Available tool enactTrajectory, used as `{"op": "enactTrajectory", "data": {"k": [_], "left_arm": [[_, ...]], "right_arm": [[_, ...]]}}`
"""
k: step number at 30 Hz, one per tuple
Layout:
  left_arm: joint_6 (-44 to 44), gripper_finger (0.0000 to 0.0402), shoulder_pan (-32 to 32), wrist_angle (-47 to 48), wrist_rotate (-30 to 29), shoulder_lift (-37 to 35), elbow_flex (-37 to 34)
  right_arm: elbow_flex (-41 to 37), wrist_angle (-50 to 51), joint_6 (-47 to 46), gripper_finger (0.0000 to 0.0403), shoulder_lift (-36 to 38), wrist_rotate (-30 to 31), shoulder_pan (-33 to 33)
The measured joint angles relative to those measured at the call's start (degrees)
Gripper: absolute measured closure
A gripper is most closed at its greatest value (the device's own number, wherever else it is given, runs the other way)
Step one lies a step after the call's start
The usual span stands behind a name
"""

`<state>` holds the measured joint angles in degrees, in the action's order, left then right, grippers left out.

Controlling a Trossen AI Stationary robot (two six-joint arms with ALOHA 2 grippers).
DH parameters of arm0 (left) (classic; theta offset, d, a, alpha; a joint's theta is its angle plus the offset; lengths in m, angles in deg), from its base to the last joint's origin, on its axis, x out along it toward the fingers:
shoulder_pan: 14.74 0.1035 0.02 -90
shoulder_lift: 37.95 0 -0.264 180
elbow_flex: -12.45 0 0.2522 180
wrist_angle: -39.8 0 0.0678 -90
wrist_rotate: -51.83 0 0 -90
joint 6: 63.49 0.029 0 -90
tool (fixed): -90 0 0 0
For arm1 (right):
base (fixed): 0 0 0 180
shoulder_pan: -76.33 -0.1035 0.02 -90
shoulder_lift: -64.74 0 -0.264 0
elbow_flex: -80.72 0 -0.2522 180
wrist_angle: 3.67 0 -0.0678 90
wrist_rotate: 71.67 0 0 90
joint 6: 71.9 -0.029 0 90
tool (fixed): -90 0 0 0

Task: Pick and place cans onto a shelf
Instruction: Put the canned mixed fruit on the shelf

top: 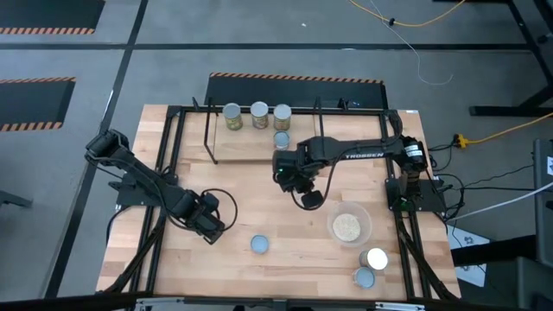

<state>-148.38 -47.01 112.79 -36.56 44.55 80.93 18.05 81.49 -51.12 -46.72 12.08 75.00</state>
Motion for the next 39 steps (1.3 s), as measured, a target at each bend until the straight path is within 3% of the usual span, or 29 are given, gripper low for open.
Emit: {"op": "enactTrajectory", "data": {"k": [8,14,19,23,33,39], "left_arm": [[5.34,0.0393,-0.04,-4.09,-0.23,0.02,-0.09],[11.16,0.0395,0.1,-4.4,-0.88,0.39,1.46],[22.77,0.0396,3.18,-4.98,-1.23,0.37,7.9],[34.25,0.0396,7.31,-4.63,-2.41,0.37,13.4],[65.31,0.0396,22.56,4.38,-9.06,0.26,24.65],[83.63,0.0396,33.35,6.24,-11.53,0.22,26.08]], "right_arm": [[-0.67,6.29,-1.33,0.0353,0.64,-5.54,0.08],[-14.73,-2.62,-4.32,0.0353,12.08,-5.58,0.37],[-29.2,-20.6,-5.69,0.0353,22.81,-5.44,0.95],[-35.95,-29.81,-5.52,0.0353,27.48,-5.43,1.05],[-41.53,-41.23,-5.73,0.0353,27.54,-5.44,1.05],[-42.8,-42.93,-6.28,0.0353,27.54,-5.44,1.05]]}}
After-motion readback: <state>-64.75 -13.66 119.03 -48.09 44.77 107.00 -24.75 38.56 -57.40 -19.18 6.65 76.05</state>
